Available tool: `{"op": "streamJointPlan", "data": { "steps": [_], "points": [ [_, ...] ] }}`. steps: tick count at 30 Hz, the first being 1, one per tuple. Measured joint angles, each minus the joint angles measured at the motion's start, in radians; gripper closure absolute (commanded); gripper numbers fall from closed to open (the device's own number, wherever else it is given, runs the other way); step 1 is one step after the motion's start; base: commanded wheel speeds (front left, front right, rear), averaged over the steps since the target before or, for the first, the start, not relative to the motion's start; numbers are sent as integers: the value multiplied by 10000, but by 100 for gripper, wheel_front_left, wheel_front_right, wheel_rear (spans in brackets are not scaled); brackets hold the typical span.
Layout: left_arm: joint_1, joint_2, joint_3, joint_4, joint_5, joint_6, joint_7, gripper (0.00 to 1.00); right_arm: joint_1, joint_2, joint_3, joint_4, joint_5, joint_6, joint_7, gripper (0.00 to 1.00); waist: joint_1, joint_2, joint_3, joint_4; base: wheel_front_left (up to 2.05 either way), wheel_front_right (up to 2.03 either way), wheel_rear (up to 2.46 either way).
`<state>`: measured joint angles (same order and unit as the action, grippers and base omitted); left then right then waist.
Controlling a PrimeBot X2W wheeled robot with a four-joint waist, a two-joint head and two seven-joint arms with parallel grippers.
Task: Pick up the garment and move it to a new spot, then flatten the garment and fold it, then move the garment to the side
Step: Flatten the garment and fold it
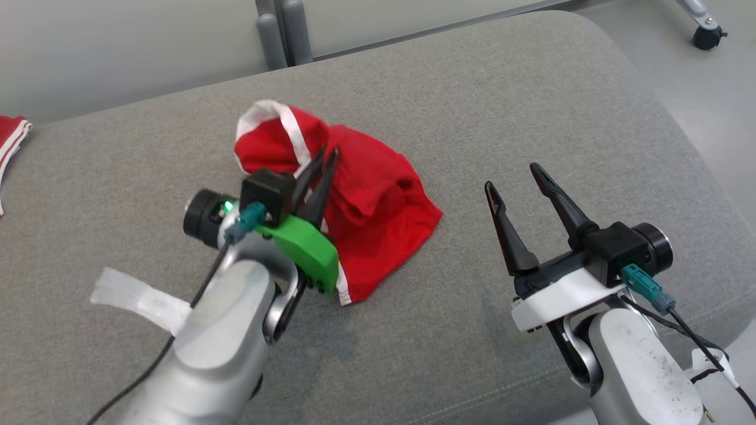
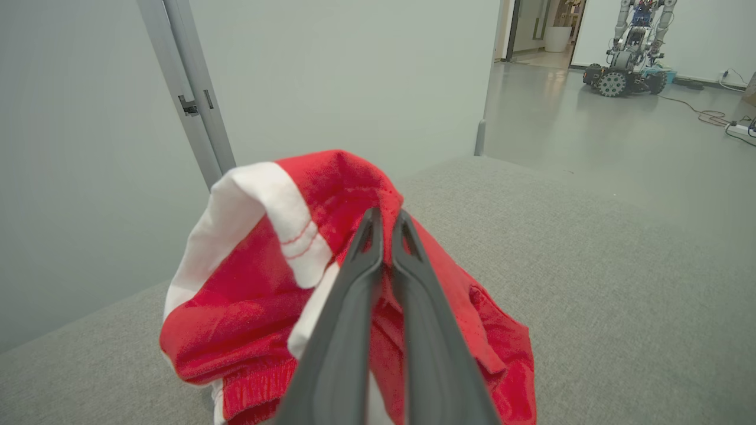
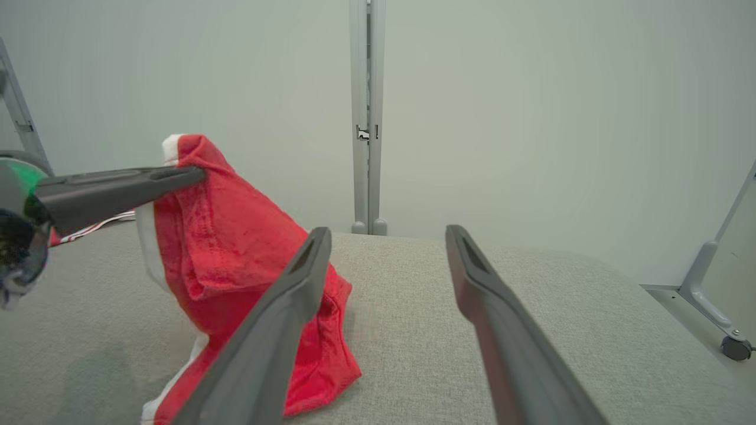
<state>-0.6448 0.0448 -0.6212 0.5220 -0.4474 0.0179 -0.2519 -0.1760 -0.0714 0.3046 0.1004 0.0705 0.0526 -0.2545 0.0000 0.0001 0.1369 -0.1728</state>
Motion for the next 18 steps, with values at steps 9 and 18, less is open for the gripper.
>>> {"op": "streamJointPlan", "data": {
  "steps": [9, 18],
  "points": [
    [1261, -10, -1306, 1124, 123, -345, 412, 100, -16, 56, 169, -44, 10, 88, 0, 0, 0, 0, 146, -460, 0, 0, 0],
    [915, -6, -2088, 1016, 451, -548, 309, 100, -60, 77, 128, -52, 100, 77, 0, 0, 0, 0, 598, -1161, 0, 0, 0]
  ]
}}
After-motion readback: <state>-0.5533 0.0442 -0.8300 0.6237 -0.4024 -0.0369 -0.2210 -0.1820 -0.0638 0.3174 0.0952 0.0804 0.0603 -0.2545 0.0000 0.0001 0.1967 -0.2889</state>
